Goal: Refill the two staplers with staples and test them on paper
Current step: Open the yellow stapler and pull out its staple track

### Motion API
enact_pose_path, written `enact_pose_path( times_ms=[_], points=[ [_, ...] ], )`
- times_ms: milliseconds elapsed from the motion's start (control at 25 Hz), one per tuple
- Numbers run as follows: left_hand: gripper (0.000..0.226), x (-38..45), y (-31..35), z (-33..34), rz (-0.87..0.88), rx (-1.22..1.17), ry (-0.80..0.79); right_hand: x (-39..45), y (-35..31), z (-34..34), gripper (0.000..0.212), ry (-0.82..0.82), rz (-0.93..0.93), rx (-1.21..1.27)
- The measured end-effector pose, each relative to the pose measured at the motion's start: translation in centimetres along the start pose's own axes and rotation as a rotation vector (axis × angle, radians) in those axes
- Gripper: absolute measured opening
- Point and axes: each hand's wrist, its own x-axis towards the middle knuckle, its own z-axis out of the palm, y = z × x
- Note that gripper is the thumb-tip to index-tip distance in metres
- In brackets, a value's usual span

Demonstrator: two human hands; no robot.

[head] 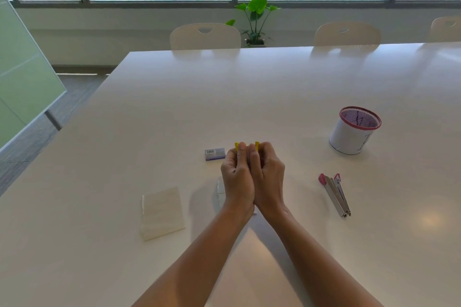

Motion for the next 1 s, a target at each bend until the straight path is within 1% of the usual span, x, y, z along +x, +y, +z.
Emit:
enact_pose_path(
  times_ms=[120,240,280,360,440,520,600,720,880,1000],
  points=[
    [0.035,-0.2,0.5,0.1,0.028,0.027,0.013,-0.1,-0.1,0.1,0.029,0.018,-0.008,0.01],
    [0.033,-0.1,1.1,0.1,-0.055,-0.07,0.13,-0.1,-0.4,0.4,0.024,0.114,0.017,0.084],
    [0.033,0.0,1.3,0.0,-0.068,-0.088,0.14,-0.1,-0.5,0.5,0.024,0.126,0.004,0.079],
    [0.033,-0.1,1.3,0.0,-0.049,-0.072,0.126,-0.1,-0.7,0.4,0.023,0.104,-0.024,0.063],
    [0.033,-0.2,1.6,0.2,-0.024,-0.063,0.121,0.0,-0.7,0.3,0.024,0.076,-0.028,0.104],
    [0.034,-0.1,2.0,0.3,0.006,-0.052,0.155,-0.2,-0.8,0.3,0.025,0.057,-0.041,0.148],
    [0.034,0.3,2.5,0.3,0.044,-0.033,0.186,-0.4,-0.8,0.2,0.024,0.047,-0.042,0.129],
    [0.036,0.7,3.1,0.1,0.075,-0.079,0.228,-0.1,-0.3,0.0,0.022,0.063,0.051,0.126],
    [0.038,1.1,3.6,-0.2,0.048,-0.179,0.276,0.5,-0.3,-0.2,0.027,0.015,0.265,0.323],
    [0.038,1.1,3.7,-0.3,0.041,-0.232,0.315,0.5,-0.4,-0.3,0.023,-0.022,0.339,0.436]
  ],
)
